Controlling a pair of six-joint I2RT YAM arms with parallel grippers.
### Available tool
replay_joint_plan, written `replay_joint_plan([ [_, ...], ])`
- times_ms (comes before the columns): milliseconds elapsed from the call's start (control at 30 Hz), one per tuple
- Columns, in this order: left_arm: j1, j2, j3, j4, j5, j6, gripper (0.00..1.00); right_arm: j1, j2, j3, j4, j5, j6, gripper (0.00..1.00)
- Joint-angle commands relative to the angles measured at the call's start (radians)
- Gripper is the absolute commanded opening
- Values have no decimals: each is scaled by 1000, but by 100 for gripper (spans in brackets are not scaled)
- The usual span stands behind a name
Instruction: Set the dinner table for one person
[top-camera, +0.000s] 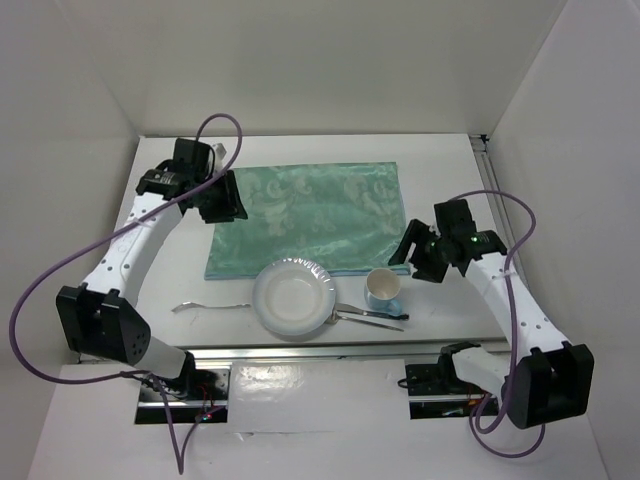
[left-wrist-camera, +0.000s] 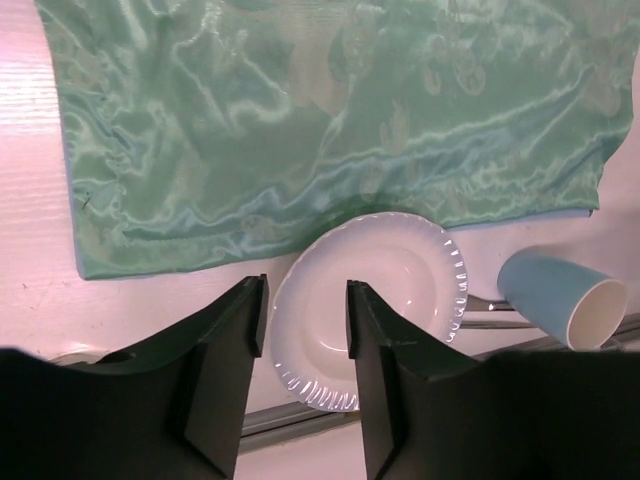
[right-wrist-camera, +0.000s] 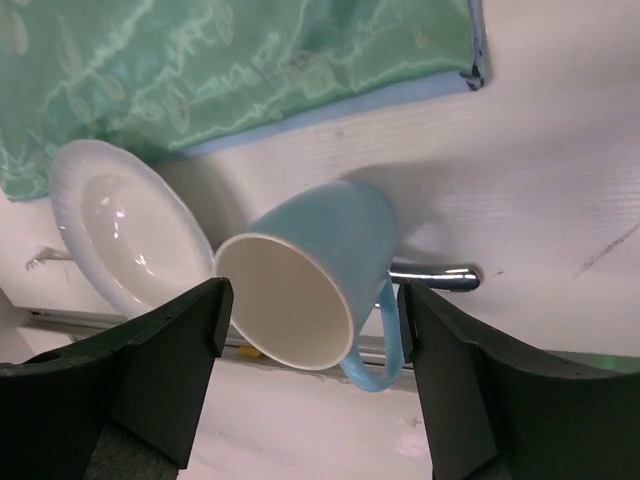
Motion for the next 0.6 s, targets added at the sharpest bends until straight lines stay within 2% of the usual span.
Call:
replay_joint_plan([
  [0,-27,-37,-9,23,2,15,52,25,-15,-52,7,-3,23,79],
  [133,-48,-37,-32,32,-7,15,48,34,-24,-115,51,-25,23,69],
  [167,-48,-37,-43,32,-17,15,45,34,-14,-115,64,-25,13,64],
  [267,-57,-26,-43,41,-17,5,35,65,-14,-126,81,-13,25,57],
  [333,-68,2,-34,50,-17,-4,31,79,-4,-137,90,10,35,47],
  [400,-80,2,-34,50,-17,-4,31,101,6,-137,90,30,47,40],
  [567,-100,20,-34,59,-17,-4,29,143,38,-137,90,96,81,33],
])
